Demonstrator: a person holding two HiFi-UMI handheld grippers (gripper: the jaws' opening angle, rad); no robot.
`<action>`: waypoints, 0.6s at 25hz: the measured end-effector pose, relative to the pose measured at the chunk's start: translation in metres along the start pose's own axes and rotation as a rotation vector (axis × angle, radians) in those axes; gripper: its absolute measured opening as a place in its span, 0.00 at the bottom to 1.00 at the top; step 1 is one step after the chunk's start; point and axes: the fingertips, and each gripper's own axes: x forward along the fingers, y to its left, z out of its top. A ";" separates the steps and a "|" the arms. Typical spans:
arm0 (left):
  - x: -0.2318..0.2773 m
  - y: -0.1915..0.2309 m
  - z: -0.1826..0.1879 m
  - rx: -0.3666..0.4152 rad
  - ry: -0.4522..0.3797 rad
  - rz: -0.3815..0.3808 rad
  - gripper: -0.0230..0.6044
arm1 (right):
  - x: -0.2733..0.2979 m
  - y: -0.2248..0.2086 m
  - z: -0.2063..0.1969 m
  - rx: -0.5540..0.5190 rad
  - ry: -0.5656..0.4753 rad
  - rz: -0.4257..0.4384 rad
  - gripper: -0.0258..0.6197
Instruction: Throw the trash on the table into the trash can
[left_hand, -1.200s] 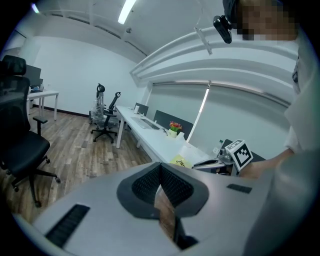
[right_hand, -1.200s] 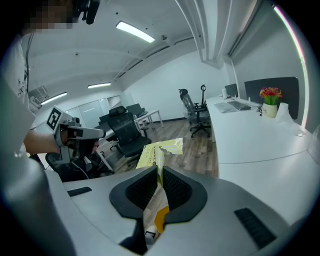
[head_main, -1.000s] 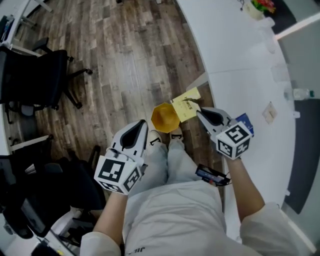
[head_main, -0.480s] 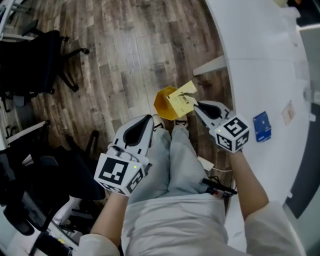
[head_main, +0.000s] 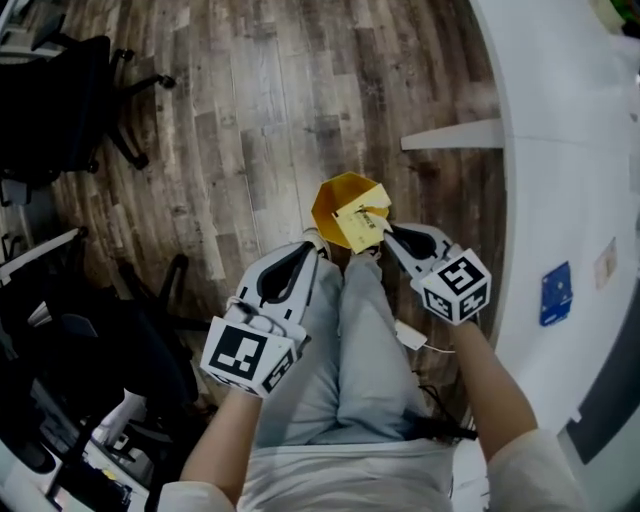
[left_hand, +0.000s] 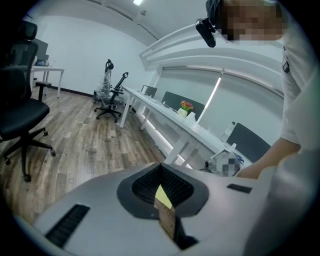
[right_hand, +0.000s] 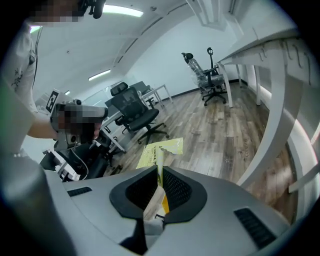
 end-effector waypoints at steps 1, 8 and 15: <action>0.004 0.005 -0.007 -0.003 0.001 0.002 0.04 | 0.006 -0.001 -0.007 -0.001 0.002 0.000 0.13; 0.031 0.034 -0.056 -0.011 0.020 0.011 0.04 | 0.044 -0.022 -0.055 0.024 0.045 -0.043 0.13; 0.065 0.063 -0.103 -0.009 0.030 0.003 0.04 | 0.085 -0.055 -0.103 0.053 0.094 -0.078 0.13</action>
